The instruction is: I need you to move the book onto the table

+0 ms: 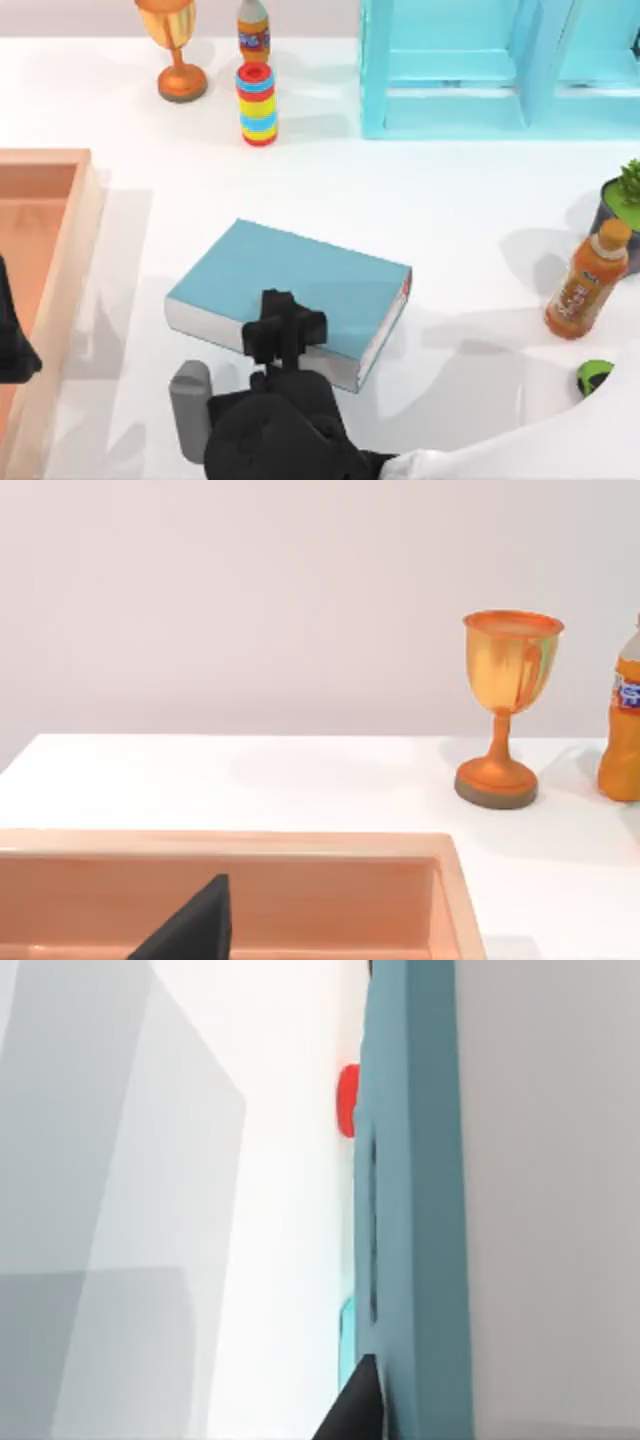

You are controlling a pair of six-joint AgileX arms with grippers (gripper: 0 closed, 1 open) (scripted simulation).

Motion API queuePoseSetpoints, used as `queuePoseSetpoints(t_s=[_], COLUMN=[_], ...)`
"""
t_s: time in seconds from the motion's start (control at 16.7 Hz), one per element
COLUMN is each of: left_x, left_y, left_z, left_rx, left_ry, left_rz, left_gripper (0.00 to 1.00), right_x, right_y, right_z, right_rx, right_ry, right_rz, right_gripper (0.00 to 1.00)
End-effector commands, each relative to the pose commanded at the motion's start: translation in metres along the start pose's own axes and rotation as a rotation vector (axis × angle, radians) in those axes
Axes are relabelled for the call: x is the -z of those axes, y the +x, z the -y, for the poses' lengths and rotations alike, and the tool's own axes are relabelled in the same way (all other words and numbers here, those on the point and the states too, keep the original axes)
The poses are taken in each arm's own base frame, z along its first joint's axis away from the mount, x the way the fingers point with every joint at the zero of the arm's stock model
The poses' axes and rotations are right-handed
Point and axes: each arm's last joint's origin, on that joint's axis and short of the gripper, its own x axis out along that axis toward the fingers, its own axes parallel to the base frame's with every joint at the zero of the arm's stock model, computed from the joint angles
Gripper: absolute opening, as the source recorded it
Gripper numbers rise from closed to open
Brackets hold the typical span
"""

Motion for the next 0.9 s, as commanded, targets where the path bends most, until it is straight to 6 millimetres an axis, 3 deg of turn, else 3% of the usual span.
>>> queuePoseSetpoints(t_s=[0.72,0.9], left_x=[0.0000,0.0000], left_y=[0.0000,0.0000], left_z=[0.0000,0.0000], left_rx=[0.000,0.000], left_ry=[0.000,0.000], left_rz=[0.000,0.000], left_gripper=[1.00,1.00], right_x=[0.0000,0.0000], right_y=[0.0000,0.0000], right_z=[0.0000,0.0000], right_rx=[0.000,0.000], right_ry=[0.000,0.000], right_rz=[0.000,0.000], right_gripper=[0.98,1.00])
